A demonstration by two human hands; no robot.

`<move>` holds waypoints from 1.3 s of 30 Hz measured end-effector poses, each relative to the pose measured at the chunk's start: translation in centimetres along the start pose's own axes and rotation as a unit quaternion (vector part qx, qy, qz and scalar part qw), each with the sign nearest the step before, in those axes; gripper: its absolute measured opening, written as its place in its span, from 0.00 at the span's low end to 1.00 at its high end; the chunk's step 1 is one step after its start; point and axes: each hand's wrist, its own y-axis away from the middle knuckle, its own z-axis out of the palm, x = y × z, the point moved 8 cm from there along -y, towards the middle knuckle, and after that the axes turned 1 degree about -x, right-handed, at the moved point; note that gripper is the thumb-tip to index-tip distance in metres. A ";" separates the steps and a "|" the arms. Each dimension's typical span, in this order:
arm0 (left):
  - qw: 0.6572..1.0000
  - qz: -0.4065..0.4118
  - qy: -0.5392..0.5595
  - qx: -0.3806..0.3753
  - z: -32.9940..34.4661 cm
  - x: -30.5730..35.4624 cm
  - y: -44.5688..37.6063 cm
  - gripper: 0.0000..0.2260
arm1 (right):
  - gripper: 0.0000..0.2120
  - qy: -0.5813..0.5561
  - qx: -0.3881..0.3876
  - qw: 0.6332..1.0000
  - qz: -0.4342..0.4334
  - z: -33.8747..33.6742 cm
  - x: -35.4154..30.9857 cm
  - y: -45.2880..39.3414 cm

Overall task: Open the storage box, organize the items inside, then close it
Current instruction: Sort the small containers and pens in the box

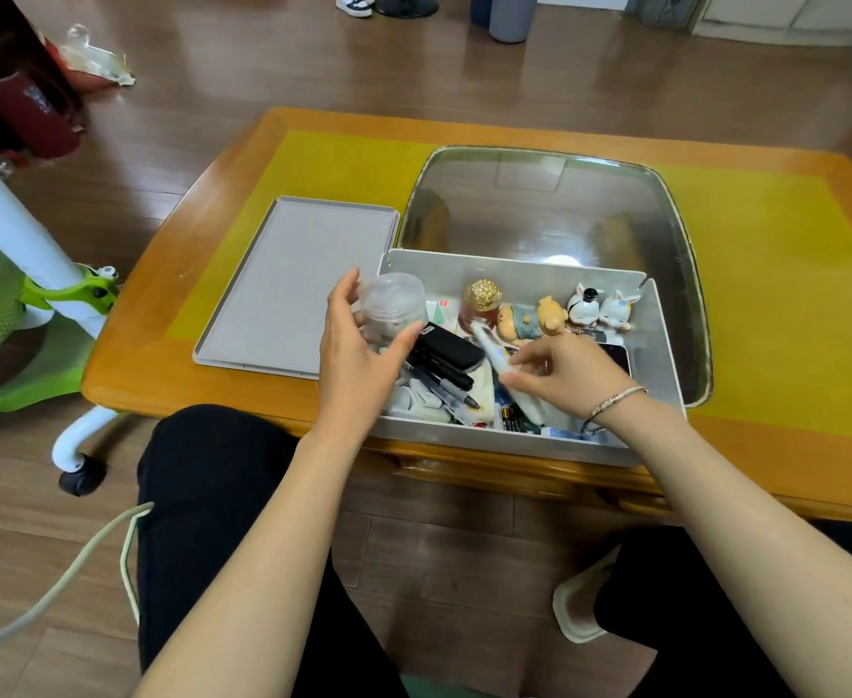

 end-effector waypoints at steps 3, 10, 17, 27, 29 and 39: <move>0.997 0.029 -0.075 -0.016 0.4 1.2 0.5 0.32 | 0.18 -0.025 0.044 0.999 -0.005 -1.3 -1.2 -0.2; 0.965 0.149 -0.164 -0.143 4.2 5.2 2.3 0.31 | 0.30 -0.144 0.026 0.989 -0.026 -3.2 -6.7 0.1; 0.986 0.042 0.004 -0.160 4.8 4.6 2.6 0.22 | 0.31 -0.235 0.064 0.970 -0.021 -3.3 -5.5 0.4; 0.978 0.111 0.013 -0.178 6.6 4.8 3.5 0.24 | 0.30 -0.235 0.056 0.970 -0.005 -2.5 -4.1 0.8; 0.973 0.137 0.003 -0.186 6.8 5.1 3.5 0.25 | 0.29 -0.260 0.049 0.964 0.016 -2.0 -3.6 0.6; 0.975 -0.056 0.077 -0.202 7.1 2.3 2.7 0.19 | 0.17 -0.403 -0.049 0.913 -0.031 -1.0 -4.6 1.5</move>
